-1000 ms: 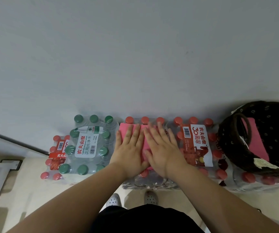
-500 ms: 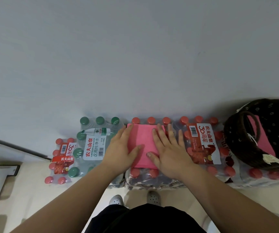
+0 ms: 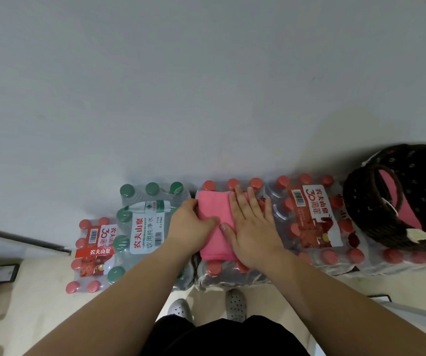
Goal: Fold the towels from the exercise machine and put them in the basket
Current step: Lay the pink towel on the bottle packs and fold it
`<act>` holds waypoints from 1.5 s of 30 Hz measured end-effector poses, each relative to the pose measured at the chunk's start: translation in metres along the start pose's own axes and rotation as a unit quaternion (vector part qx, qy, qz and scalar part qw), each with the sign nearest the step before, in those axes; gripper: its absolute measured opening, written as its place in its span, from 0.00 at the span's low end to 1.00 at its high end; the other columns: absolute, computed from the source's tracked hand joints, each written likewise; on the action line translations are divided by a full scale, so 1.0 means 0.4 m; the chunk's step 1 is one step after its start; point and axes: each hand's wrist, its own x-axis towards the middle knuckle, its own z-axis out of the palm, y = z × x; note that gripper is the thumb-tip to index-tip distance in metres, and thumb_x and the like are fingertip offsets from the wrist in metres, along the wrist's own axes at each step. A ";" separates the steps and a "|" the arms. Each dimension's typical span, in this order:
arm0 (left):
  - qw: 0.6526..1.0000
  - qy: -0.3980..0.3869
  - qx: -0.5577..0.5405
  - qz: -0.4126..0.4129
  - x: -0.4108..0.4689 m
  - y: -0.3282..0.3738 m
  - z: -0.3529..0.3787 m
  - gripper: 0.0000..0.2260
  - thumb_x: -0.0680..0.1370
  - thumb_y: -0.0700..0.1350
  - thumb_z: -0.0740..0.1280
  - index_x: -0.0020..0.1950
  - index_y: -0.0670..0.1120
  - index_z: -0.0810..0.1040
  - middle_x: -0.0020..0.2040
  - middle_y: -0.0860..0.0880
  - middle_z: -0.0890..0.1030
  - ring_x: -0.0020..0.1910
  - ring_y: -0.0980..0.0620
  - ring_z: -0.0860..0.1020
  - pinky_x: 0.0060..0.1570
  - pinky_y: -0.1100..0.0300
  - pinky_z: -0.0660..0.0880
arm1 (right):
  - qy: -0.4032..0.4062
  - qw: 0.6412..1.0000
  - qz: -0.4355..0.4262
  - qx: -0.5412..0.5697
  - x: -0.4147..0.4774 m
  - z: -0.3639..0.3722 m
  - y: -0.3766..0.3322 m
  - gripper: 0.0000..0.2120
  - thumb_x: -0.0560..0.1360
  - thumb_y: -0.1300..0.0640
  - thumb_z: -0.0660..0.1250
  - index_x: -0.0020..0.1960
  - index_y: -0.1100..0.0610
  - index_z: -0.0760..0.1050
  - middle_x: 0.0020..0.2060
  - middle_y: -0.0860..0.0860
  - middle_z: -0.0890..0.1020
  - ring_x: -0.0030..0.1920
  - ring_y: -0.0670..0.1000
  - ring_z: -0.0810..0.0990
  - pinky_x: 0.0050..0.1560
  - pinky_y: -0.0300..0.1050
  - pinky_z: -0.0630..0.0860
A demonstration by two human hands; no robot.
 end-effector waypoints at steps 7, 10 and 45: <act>0.997 0.060 0.031 0.026 0.005 -0.001 -0.046 0.19 0.70 0.42 0.73 0.60 0.45 0.77 0.44 0.52 0.79 0.44 0.49 0.79 0.43 0.59 0.73 | 0.017 0.999 -0.045 -0.002 -0.021 -0.017 -0.019 0.34 0.81 0.37 0.40 0.81 0.54 0.38 0.80 0.50 0.37 0.78 0.53 0.30 0.75 0.65 0.34; 0.997 0.057 0.058 0.018 0.010 0.002 -0.076 0.20 0.70 0.44 0.74 0.61 0.44 0.76 0.49 0.48 0.81 0.48 0.46 0.79 0.49 0.55 0.76 | -0.022 0.995 -0.097 -0.028 -0.052 -0.017 -0.021 0.35 0.81 0.37 0.41 0.81 0.54 0.39 0.80 0.51 0.38 0.78 0.53 0.31 0.75 0.64 0.35; 0.875 -0.029 0.450 0.180 -0.027 0.022 0.152 0.40 0.74 0.64 0.46 0.78 0.50 0.28 0.78 0.47 0.27 0.75 0.45 0.25 0.74 0.37 0.34 | -0.072 0.979 -0.172 0.082 0.025 -0.072 0.099 0.40 0.77 0.29 0.36 0.80 0.51 0.32 0.79 0.45 0.34 0.76 0.47 0.27 0.76 0.60 0.32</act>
